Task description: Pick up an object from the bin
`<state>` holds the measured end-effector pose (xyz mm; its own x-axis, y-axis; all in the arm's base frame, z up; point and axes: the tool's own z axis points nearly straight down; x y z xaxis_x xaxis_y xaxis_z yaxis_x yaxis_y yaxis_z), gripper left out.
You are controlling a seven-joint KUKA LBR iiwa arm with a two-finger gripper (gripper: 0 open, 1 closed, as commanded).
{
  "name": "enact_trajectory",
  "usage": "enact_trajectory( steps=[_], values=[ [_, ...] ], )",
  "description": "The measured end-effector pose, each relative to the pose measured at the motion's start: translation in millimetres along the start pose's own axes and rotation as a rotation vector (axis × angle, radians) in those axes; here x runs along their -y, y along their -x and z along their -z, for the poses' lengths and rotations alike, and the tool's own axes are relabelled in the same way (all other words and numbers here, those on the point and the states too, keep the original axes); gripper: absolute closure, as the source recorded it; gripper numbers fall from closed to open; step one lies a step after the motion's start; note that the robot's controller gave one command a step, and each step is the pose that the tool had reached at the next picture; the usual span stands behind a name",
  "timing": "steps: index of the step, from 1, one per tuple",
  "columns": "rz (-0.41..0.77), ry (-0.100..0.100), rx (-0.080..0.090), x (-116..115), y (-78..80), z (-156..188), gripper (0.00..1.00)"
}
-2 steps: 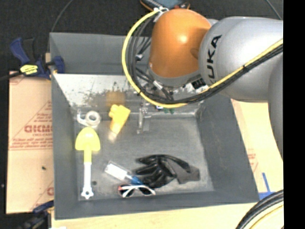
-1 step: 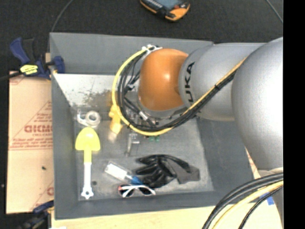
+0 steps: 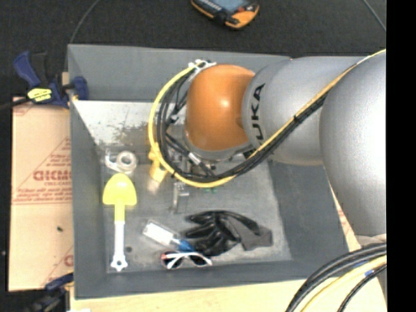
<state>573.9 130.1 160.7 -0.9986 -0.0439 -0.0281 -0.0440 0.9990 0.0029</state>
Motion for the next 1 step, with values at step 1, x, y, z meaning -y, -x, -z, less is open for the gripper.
enact_trajectory(
  steps=[1],
  values=[
    [-0.081, 0.004, 0.003, 27.8, 24.9, -15.6, 0.00]
  ],
)
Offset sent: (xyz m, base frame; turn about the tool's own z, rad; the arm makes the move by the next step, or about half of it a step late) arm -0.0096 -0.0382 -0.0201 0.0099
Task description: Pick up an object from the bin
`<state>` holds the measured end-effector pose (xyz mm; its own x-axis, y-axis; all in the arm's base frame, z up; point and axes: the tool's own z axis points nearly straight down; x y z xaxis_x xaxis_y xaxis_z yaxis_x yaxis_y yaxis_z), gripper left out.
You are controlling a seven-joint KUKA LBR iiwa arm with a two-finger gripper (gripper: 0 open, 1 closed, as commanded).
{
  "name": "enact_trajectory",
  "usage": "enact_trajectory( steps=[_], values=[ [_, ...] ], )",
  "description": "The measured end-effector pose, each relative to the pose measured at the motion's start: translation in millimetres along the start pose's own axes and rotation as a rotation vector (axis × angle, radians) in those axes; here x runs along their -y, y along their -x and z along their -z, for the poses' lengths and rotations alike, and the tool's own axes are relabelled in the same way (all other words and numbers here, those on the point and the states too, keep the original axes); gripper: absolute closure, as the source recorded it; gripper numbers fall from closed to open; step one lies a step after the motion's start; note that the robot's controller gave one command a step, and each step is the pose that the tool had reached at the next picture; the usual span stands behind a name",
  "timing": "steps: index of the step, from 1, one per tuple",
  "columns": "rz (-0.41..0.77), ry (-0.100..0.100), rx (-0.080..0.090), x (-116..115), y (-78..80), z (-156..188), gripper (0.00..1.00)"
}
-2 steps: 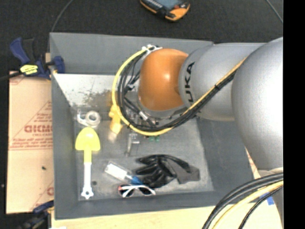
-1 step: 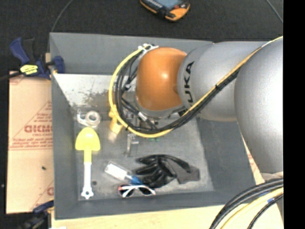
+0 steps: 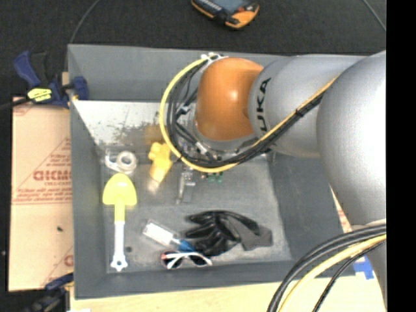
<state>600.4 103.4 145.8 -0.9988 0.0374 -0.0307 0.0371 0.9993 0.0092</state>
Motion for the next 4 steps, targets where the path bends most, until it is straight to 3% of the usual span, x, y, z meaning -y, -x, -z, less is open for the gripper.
enact_trajectory(
  steps=[1, 2, 3, 4],
  values=[
    [0.066, -0.004, 0.001, 12.0, -30.6, -5.3, 0.00],
    [0.164, -0.001, 0.001, -4.6, -63.7, -10.6, 0.00],
    [0.099, -0.005, 0.002, 46.3, -44.9, -36.0, 0.00],
    [0.117, -0.002, 0.001, 76.2, -62.4, -45.1, 0.00]
  ],
)
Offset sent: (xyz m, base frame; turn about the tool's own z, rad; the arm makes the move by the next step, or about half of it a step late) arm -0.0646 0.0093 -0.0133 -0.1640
